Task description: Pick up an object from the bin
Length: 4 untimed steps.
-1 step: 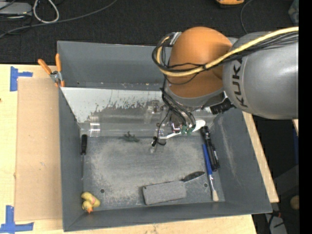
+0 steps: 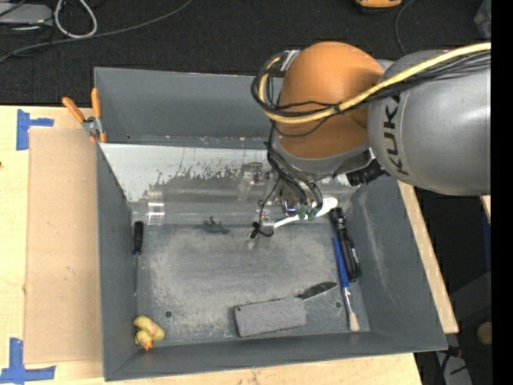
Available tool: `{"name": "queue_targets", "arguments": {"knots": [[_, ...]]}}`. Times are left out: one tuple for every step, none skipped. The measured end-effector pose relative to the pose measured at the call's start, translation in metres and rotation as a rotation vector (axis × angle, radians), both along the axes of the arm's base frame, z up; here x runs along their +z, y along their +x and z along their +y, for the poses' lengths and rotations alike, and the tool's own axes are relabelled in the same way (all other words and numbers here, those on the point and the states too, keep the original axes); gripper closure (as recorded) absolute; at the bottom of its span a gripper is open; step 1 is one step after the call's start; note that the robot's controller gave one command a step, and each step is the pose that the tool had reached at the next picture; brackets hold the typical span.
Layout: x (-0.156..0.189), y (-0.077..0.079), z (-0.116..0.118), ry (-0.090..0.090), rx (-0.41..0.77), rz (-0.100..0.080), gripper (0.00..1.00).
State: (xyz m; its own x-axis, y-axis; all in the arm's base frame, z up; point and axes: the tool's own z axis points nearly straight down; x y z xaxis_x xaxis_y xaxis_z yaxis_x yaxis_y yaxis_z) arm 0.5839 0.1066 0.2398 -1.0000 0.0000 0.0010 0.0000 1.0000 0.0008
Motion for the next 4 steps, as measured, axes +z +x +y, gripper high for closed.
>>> {"name": "queue_targets", "arguments": {"knots": [[-0.065,-0.028,-0.011,0.0,0.137,-0.001,0.0],[-0.082,-0.087,-0.059,-0.001,0.176,-0.001,0.0],[-0.107,-0.112,-0.021,0.004,0.356,0.005,0.0],[-0.171,-0.101,-0.05,0.001,0.384,-0.016,0.0]]}}
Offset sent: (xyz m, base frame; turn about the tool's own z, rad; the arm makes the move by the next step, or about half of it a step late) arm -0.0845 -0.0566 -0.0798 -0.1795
